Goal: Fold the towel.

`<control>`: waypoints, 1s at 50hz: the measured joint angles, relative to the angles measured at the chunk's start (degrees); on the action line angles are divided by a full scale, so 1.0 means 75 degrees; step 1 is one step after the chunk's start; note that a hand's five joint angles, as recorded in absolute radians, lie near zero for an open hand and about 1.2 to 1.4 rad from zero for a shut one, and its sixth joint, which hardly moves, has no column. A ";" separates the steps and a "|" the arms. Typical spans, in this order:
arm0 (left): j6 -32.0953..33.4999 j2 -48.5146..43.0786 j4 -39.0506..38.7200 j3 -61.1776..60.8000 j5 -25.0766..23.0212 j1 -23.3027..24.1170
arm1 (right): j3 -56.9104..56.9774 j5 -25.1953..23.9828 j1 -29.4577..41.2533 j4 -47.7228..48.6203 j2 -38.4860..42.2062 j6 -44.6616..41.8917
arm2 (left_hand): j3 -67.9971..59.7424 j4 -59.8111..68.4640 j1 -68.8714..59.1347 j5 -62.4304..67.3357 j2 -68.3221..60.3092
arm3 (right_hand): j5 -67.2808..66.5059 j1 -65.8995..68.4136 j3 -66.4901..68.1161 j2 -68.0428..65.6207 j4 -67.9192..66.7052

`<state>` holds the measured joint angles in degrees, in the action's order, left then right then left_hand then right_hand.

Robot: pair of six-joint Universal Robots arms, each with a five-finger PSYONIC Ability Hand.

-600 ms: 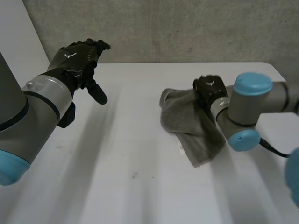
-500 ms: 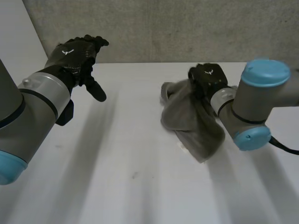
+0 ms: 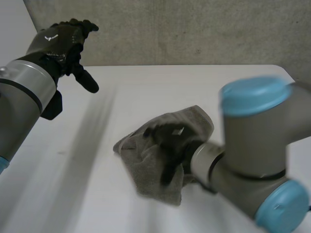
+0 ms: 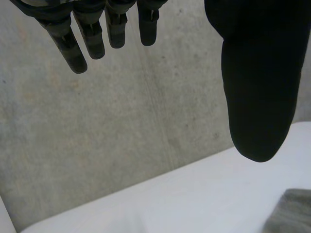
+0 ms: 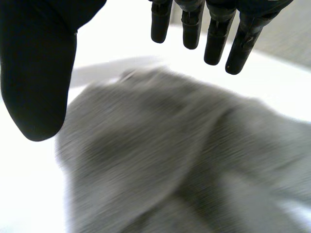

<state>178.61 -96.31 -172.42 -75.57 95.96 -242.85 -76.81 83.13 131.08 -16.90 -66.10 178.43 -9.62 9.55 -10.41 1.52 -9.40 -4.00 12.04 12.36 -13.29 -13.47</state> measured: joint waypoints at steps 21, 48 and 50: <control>-0.0528 -0.1119 -0.0247 -0.1889 0.0039 -0.0027 | 0.0969 -0.0810 -0.1966 0.0585 0.0439 -0.1711 | -0.0238 0.0245 -0.0039 0.0000 -0.0270 | 0.0004 -0.0027 0.0000 -0.0001 0.0000; -0.0556 -0.4012 -0.1316 0.0055 0.0014 0.0227 | 0.2013 -0.0771 -0.1821 0.1843 0.2336 -0.1779 | -0.7440 0.7462 -0.7216 0.7124 -0.7514 | -0.6879 0.8709 0.7332 -0.7246 -0.7281; -0.0555 -0.4010 -0.1335 0.0557 0.0022 0.0241 | 0.2246 -0.0672 -0.1817 0.2360 0.2113 -0.1756 | -0.7743 0.7761 -0.7385 0.7403 -0.7790 | -0.6879 0.8709 0.7332 -0.7246 -0.7281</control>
<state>174.45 -126.39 -182.43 -71.39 96.12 -241.04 -59.97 78.10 117.45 0.80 -50.26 165.26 -67.70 67.76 -65.80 57.04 -67.83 -55.59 77.36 67.35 -67.64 -68.08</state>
